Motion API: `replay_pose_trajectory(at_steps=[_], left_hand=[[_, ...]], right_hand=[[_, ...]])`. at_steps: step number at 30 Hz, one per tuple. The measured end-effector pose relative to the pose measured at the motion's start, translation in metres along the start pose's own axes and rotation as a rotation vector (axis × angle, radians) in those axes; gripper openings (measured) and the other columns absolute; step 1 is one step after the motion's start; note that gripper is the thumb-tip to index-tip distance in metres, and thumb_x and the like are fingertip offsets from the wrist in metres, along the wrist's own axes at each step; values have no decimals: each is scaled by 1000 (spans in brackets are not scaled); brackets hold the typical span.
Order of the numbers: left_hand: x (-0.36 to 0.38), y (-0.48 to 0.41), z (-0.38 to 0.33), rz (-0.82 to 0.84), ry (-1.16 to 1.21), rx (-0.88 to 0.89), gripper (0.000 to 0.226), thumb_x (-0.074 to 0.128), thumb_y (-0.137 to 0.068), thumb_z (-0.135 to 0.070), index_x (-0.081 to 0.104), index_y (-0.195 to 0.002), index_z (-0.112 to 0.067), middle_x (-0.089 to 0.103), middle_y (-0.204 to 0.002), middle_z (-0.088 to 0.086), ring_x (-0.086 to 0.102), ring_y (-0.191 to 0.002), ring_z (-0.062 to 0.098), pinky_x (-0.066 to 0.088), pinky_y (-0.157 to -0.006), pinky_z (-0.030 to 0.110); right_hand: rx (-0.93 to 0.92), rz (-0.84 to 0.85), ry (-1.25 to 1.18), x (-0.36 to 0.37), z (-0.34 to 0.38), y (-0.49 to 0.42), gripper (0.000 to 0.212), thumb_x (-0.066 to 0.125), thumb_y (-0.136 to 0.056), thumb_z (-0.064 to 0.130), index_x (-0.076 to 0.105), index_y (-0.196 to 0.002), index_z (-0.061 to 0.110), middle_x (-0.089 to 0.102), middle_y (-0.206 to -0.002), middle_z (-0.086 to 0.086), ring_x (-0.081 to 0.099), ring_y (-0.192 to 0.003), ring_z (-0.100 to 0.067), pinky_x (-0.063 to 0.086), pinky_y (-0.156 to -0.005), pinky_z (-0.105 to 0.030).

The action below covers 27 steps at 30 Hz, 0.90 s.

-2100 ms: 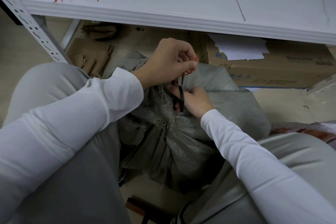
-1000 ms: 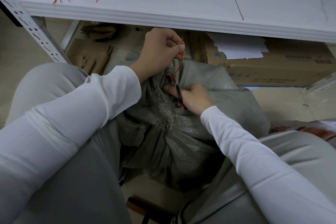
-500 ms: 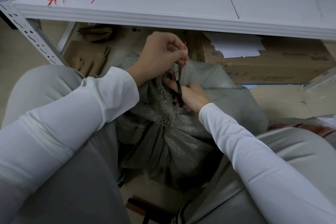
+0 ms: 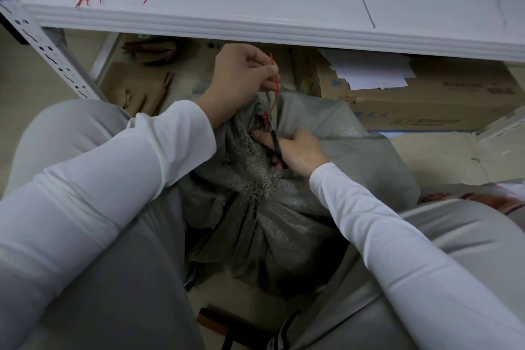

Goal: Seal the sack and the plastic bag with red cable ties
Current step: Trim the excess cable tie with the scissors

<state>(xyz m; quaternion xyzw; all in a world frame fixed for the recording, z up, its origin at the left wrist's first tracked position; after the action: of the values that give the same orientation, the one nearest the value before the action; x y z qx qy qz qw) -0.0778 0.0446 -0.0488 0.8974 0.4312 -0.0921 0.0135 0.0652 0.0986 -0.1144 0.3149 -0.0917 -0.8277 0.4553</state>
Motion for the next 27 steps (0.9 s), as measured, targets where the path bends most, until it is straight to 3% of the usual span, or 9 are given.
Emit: replay_pose_trajectory(at_steps=[3, 7, 12, 15, 18, 21, 27], left_hand=[[10, 7, -8, 119, -22, 49, 12, 67, -85, -1, 65, -75, -7, 71, -75, 17, 72, -66, 27, 60, -69, 33], [23, 19, -13, 213, -81, 117, 13, 68, -84, -1, 65, -73, -8, 71, -73, 16, 72, -65, 23, 57, -62, 26], [12, 10, -10, 119, -15, 92, 13, 66, -85, 0, 64, -74, -6, 70, -77, 21, 72, -69, 29, 60, -71, 36], [6, 8, -10, 46, 66, 44, 13, 63, -87, 2, 61, -75, -2, 69, -78, 24, 70, -59, 22, 58, -61, 29], [-3, 1, -11, -41, 160, 2, 13, 60, -88, 2, 62, -76, -2, 69, -76, 19, 69, -58, 20, 58, -61, 30], [-13, -3, -10, -101, 202, -36, 18, 58, -90, 0, 62, -74, -6, 69, -74, 14, 69, -58, 18, 58, -69, 35], [-15, -2, -13, -112, 196, -52, 16, 56, -93, -5, 58, -77, -8, 70, -77, 9, 69, -60, 17, 58, -66, 33]], right_hand=[[46, 24, -14, -5, -1, 1, 54, 67, -68, 68, 62, -65, 15, 63, -52, -3, 50, -34, -7, 35, -41, -19], [69, 58, -33, -4, 1, 0, 59, 61, -72, 71, 62, -65, 13, 63, -53, -2, 47, -34, -8, 34, -43, -21], [16, -7, -90, -2, 2, 1, 53, 66, -75, 62, 62, -62, 11, 63, -54, -6, 56, -41, -11, 35, -39, -16], [-43, -82, -65, 0, 2, -5, 53, 68, -71, 65, 58, -58, 14, 57, -54, -6, 58, -59, -23, 41, -56, -28], [-71, -82, -63, -4, 5, -4, 54, 70, -71, 64, 53, -49, 16, 53, -44, 0, 53, -45, -14, 39, -55, -27], [10, 28, -101, -3, 3, 2, 55, 67, -70, 66, 61, -61, 12, 61, -51, -2, 47, -36, -8, 34, -41, -21], [56, 29, -67, -9, -5, -3, 60, 71, -62, 64, 67, -80, 8, 65, -64, -7, 51, -45, -14, 35, -42, -22]])
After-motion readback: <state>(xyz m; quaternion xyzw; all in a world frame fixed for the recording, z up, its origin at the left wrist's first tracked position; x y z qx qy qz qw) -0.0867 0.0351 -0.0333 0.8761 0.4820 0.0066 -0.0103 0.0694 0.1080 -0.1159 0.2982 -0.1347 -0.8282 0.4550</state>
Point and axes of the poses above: each hand's wrist, its own y-axis away from the middle knuckle, its own x-axis out of the palm, z = x × y, the point moved 6 cm from there along -y, towards the middle knuckle
